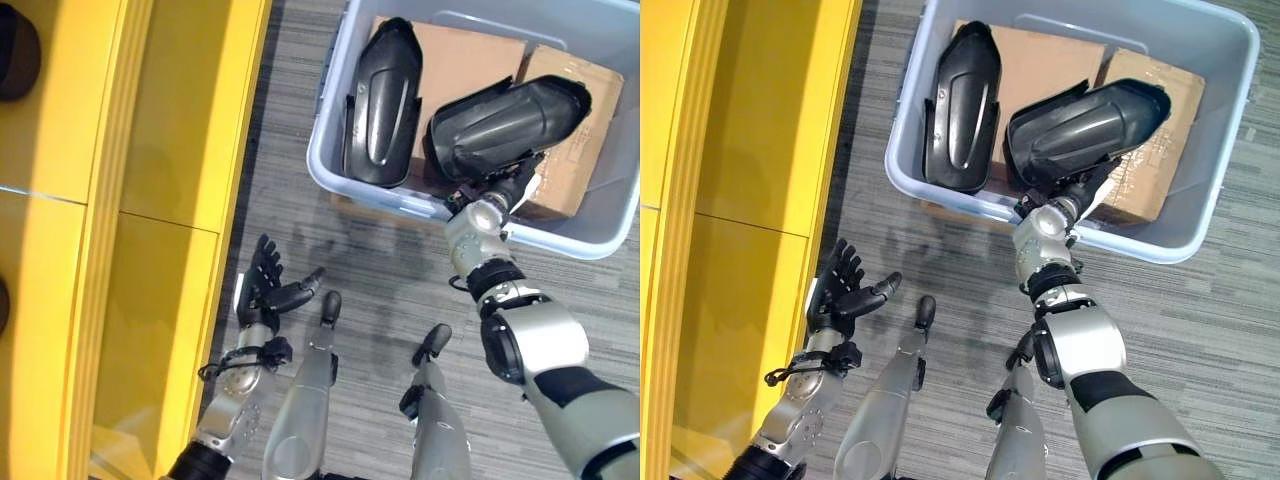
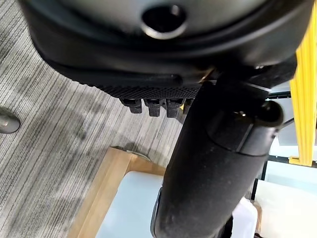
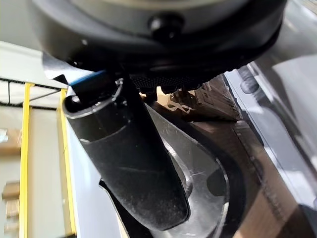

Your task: Move parts from the plastic box to the shelf.

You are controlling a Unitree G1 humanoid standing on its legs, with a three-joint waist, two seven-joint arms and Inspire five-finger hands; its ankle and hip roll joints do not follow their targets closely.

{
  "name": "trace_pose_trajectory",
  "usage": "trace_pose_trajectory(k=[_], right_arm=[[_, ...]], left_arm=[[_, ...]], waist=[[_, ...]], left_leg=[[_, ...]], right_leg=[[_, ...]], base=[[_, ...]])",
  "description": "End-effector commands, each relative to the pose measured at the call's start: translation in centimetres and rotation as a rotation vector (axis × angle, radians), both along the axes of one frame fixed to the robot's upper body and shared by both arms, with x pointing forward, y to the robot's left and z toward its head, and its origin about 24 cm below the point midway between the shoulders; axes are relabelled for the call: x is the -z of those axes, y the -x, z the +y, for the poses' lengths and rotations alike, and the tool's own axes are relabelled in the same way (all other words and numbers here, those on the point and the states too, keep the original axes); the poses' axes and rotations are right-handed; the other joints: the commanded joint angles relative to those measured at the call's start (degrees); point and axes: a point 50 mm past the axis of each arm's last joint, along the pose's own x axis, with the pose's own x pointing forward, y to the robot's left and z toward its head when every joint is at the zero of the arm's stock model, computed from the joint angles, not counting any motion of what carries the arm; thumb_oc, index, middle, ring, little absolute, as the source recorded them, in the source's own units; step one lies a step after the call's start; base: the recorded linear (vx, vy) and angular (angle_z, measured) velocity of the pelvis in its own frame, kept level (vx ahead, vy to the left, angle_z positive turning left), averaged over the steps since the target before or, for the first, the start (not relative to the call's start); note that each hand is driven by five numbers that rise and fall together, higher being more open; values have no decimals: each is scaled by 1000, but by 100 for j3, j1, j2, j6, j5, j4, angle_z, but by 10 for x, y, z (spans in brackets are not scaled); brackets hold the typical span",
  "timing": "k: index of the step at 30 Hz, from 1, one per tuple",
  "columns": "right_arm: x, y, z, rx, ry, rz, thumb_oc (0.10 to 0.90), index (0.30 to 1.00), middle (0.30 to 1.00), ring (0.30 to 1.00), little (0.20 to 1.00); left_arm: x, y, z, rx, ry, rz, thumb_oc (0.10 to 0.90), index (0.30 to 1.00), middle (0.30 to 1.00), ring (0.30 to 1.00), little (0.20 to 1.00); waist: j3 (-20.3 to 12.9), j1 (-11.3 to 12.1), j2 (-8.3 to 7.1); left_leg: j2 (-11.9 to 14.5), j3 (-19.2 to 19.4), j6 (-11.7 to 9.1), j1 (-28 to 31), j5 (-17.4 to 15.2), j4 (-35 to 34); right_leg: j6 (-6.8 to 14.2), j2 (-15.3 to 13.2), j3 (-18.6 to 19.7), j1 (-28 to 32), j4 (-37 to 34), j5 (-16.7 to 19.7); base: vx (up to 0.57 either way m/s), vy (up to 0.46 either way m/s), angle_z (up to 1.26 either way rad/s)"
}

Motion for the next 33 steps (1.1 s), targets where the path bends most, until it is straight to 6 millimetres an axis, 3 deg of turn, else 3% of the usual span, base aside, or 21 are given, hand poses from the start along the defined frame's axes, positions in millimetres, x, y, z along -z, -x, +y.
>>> trace_pose_trajectory(k=[1, 2, 10, 18, 29, 33], right_arm=[[60, 10, 10, -44, -245, 169, 643, 640, 640, 640, 640], [60, 10, 6, -39, -234, 170, 400, 300, 300, 300, 300], [56, 11, -12, 9, -238, 167, 400, 300, 300, 300, 300], [56, 15, -30, 72, -296, 145, 400, 300, 300, 300, 300], [66, 31, -72, 210, -349, 115, 400, 300, 300, 300, 300], [66, 33, -76, 220, -333, 92, 400, 300, 300, 300, 300]], left_arm=[[-37, -1, -17, 65, 63, -196, 900, 1000, 1000, 1000, 1000], [-36, -1, -17, 67, 65, -194, 900, 1000, 1000, 1000, 1000], [-35, -1, -18, 73, 78, -186, 900, 1000, 1000, 1000, 1000], [-33, -1, -17, 63, 93, -172, 900, 1000, 1000, 1000, 1000], [-32, 0, -15, 56, 105, -163, 900, 1000, 1000, 1000, 1000], [-31, -1, -13, 52, 102, -160, 900, 1000, 1000, 1000, 1000]], waist=[[132, 381, 380], [132, 397, 395], [132, 392, 433], [132, 266, 413], [132, 78, 366], [132, -9, 326]], left_leg=[[-154, -132, 207, 315, -199, -471], [-164, -143, 208, 311, -199, -468], [-174, -120, 215, 333, -214, -467], [-151, -47, 215, 441, -244, -464], [-94, -10, 197, 642, -244, -485], [-69, 22, 196, 735, -184, -520]], right_leg=[[694, -287, -209, 594, 586, -655], [701, -299, -220, 603, 584, -654], [699, -321, -199, 626, 567, -662], [687, -343, -115, 638, 596, -674], [678, -320, -14, 719, 654, -702], [664, -303, 30, 751, 664, -667]], base=[[4, 21, 6], [7, 29, 7], [3, 19, 2], [-1, 5, 0], [-16, 3, -1], [-20, -6, -8]])
